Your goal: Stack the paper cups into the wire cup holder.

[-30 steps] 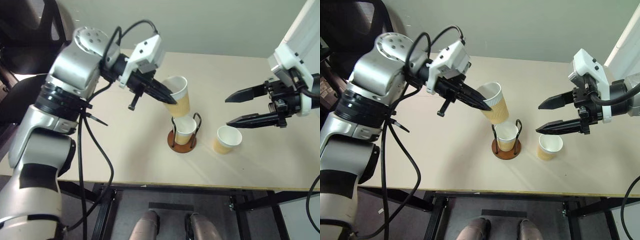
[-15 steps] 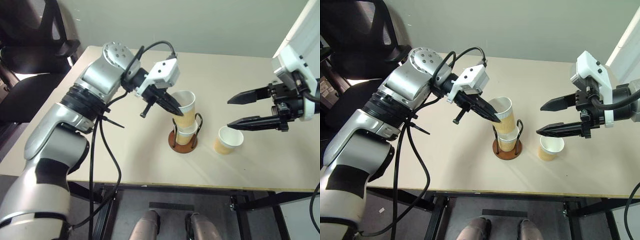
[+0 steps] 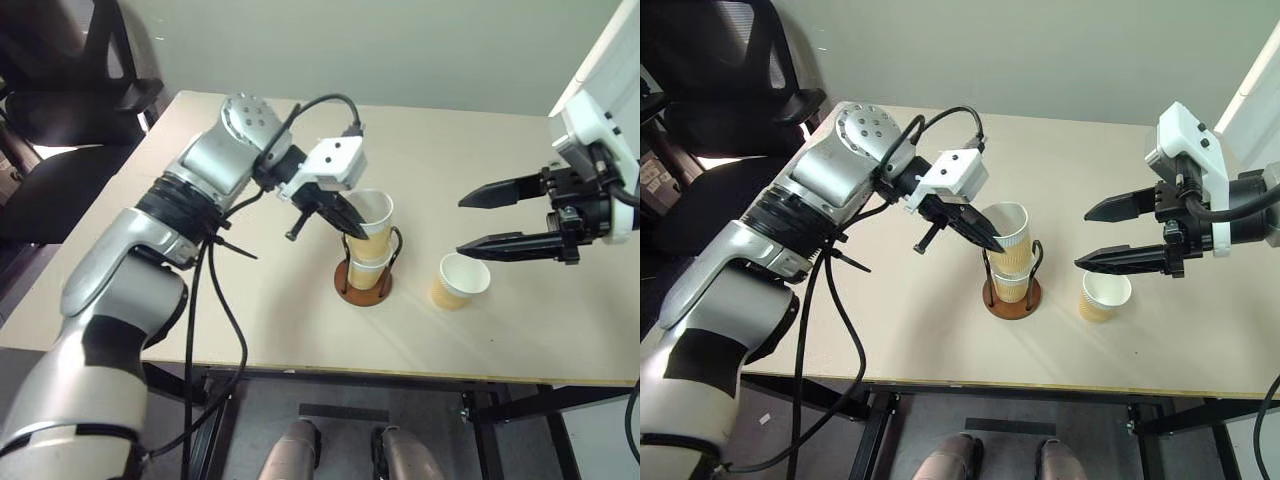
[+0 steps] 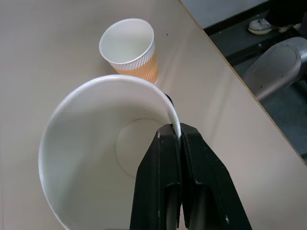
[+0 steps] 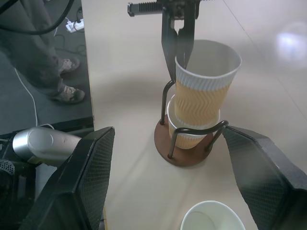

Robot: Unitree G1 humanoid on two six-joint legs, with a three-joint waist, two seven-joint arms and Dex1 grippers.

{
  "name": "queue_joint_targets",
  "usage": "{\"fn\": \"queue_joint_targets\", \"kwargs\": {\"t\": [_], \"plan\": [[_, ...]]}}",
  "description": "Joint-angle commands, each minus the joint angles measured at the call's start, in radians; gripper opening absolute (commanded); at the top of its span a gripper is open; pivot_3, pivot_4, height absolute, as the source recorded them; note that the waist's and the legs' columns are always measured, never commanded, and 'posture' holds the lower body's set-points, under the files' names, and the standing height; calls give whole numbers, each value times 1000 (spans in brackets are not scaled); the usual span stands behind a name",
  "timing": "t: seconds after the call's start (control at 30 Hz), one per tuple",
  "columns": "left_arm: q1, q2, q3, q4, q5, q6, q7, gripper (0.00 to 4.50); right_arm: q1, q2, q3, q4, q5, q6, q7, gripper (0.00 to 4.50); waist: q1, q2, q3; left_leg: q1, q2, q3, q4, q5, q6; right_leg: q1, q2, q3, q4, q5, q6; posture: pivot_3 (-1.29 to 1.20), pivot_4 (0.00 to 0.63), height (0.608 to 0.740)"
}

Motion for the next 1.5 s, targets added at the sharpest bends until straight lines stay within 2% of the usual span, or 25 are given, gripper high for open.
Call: {"fn": "queue_joint_targets", "kwargs": {"t": [0.03, 0.1, 0.13, 0.23, 0.47, 0.6, 0.73, 0.87, 1.13, 1.47, 1.5], "plan": [[-10, -8, -4, -10, 6, -8, -35, 210, 2, -25, -40, -15, 11, -7, -1, 3749, -1, 0, 0, 0, 0, 1, 0, 0, 0, 0, 0, 0, 0, 0, 0, 0, 150, 740], [-11, -7, -20, -22, -6, 0, -35, 675, 12, -30, -43, -19, 12, -7, -2, 3749, -1, 0, 0, 0, 0, 1, 0, 0, 0, 0, 0, 0, 0, 0, 0, 0, 150, 740], [-12, -9, -20, -21, -5, -2, -35, 1114, 18, -32, -45, -21, 12, -8, -3, 3749, -1, 0, 0, 0, 0, 1, 0, 0, 0, 0, 0, 0, 0, 0, 0, 0, 150, 740], [-19, -22, 3, 4, 8, -7, -35, 1925, 36, -39, -52, -28, 10, -11, -8, 3749, 1, 0, 0, 0, 0, 1, 0, 0, 0, 0, 0, 0, 0, 0, 1, 0, 150, 740], [-17, -23, 134, 11, 5, 55, -35, 4430, 113, -49, -57, -74, -12, -38, -30, 3749, 1, 0, 0, 0, 0, 1, 0, 0, 0, 0, 0, 0, 0, 1, 2, 0, 150, 740], [-20, -6, 272, 9, -18, 158, -29, 4478, 245, -65, -53, -144, -56, -91, -46, 3749, 2, 0, 0, 0, 0, 1, 0, 0, 0, 0, 0, 0, 0, 0, 2, 0, 150, 740], [30, 60, 366, -27, 5, 217, -14, 4478, 342, -79, 24, -164, -178, -197, -58, 3749, -2, 1, -1, 0, 0, 2, 1, 0, 1, 0, 0, 1, -1, 0, 3, 0, 150, 740], [102, 133, 439, -107, 13, 282, 1, 4478, 327, -58, 141, -115, -297, -287, -46, 3749, -8, 2, -1, 1, 0, 3, 1, 0, 1, 0, 1, 2, 0, 1, 4, 0, 150, 740], [206, 210, 516, -227, 32, 354, 17, 4478, 276, -25, 277, 31, -484, -438, 21, 3749, -7, 2, -1, 1, 0, 2, 6, 1, 3, 2, 1, 1, 1, 3, 5, 0, 150, 740], [265, 239, 582, -286, 32, 312, -7, 4478, 178, 59, 419, 229, -707, -597, 122, 3749, -12, 2, -1, 1, 1, 2, 10, 1, 4, 3, 1, 1, 1, 6, 2, 0, 150, 740], [269, 240, 588, -287, 32, 305, -8, 4496, 166, 73, 434, 247, -730, -611, 129, 3559, -13, 2, -1, 1, 1, 2, 10, 1, 4, 3, 1, 1, 1, 7, 1, 0, 150, 740]]}}
